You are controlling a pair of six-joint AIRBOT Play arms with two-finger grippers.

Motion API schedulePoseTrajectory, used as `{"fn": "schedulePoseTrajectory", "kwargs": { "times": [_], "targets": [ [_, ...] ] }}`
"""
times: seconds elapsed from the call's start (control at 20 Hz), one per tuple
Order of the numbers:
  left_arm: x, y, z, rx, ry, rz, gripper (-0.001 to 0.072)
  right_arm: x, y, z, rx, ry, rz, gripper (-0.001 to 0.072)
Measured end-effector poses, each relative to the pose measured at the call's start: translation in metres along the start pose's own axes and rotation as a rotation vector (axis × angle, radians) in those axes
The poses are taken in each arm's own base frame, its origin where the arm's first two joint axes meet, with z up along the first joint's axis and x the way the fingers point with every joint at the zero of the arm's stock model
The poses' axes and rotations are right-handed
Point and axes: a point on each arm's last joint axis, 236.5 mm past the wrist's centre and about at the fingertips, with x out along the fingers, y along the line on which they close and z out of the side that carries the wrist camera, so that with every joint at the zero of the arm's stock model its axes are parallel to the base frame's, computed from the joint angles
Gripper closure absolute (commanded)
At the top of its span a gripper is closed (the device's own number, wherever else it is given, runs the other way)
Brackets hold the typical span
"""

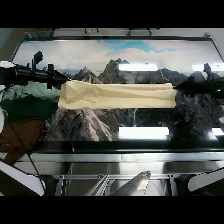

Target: Fold the shirts.

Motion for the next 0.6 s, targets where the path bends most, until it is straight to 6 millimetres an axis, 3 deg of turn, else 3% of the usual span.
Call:
{"fn": "schedulePoseTrajectory", "kwargs": {
  "times": [0.05,0.1,0.15,0.2,0.25,0.35,0.4,0.45,0.5,0.55,0.6],
  "targets": [
    [0.007,0.009,0.008,-0.006,0.008,0.012,0.0683,0.006,-0.005,0.005,-0.004,-0.005,-0.007,0.0682],
    [0.014,0.017,0.015,-0.005,0.015,0.019,0.0498,0.012,-0.010,0.010,-0.014,-0.011,-0.015,0.0526],
    [0.019,0.024,0.021,-0.008,0.020,0.022,0.0298,0.015,-0.015,0.013,-0.021,-0.018,-0.026,0.0314],
    [0.023,0.029,0.026,-0.012,0.028,0.021,0.0072,0.016,-0.020,0.016,-0.031,-0.018,-0.040,0.0197],
    [0.026,0.031,0.029,-0.010,0.038,0.015,0.0003,0.014,-0.023,0.019,-0.050,-0.018,-0.053,0.0189],
    [0.025,0.024,0.037,0.004,0.038,-0.011,0.0003,0.002,-0.029,0.028,-0.094,-0.012,-0.098,0.0037],
    [0.021,0.020,0.040,0.016,0.032,-0.020,0.0004,-0.006,-0.037,0.032,-0.100,-0.004,-0.146,0.0037],
    [0.015,0.017,0.045,0.020,0.015,-0.023,0.0057,-0.014,-0.047,0.033,-0.099,0.009,-0.198,0.0037],
    [0.008,0.015,0.048,0.025,-0.001,-0.024,0.0242,-0.019,-0.056,0.033,-0.092,0.024,-0.241,0.0037],
    [0.000,0.012,0.052,0.032,-0.020,-0.027,0.0508,-0.021,-0.062,0.032,-0.084,0.038,-0.268,0.0037],
    [-0.008,0.008,0.055,0.036,-0.036,-0.031,0.0706,-0.021,-0.068,0.029,-0.071,0.054,-0.282,0.0037]
  ]
}}
